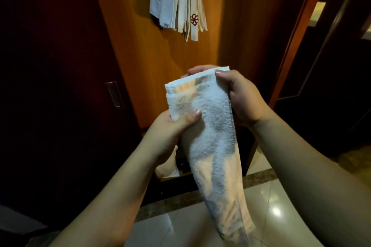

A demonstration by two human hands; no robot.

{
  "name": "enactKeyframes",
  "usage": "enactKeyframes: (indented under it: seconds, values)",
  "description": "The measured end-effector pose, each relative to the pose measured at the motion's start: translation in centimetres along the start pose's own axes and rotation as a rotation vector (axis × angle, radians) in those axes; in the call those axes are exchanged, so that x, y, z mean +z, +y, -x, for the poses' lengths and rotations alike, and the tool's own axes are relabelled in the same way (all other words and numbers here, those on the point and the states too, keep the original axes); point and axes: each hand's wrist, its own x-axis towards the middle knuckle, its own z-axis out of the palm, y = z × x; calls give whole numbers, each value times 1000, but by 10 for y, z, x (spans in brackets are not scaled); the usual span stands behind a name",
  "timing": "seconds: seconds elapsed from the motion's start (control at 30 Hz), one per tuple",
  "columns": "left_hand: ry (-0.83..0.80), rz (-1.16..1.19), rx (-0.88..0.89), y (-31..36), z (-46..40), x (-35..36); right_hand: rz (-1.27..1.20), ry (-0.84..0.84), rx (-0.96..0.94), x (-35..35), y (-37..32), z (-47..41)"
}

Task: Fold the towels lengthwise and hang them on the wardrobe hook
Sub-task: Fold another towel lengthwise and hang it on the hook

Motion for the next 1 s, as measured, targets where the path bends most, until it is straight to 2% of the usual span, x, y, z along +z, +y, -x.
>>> enactKeyframes:
  seconds: [0.1, 0.2, 0.3, 0.47, 0.73, 0.93, 1.0]
  values:
    - [37, 75, -55, 1, -7, 12, -98, 60, 13, -15, 8, 5]
    - [15, 141, -114, 10, -17, 12, -306, 170, 179, -34, 31, 17]
    - [-25, 176, -180, 26, -29, 5, -399, 247, 329, -43, 77, 35]
    - [-40, 109, -164, 59, -42, -8, -575, 133, 402, -43, 138, 61]
    - [0, -4, -116, 92, -53, -24, -148, 132, 388, -22, 143, 45]
    - [56, 10, -68, 105, -53, -28, 273, 302, 241, -18, 124, 34]
    - [91, 28, -61, 105, -54, -26, 300, 363, 171, -12, 120, 36]
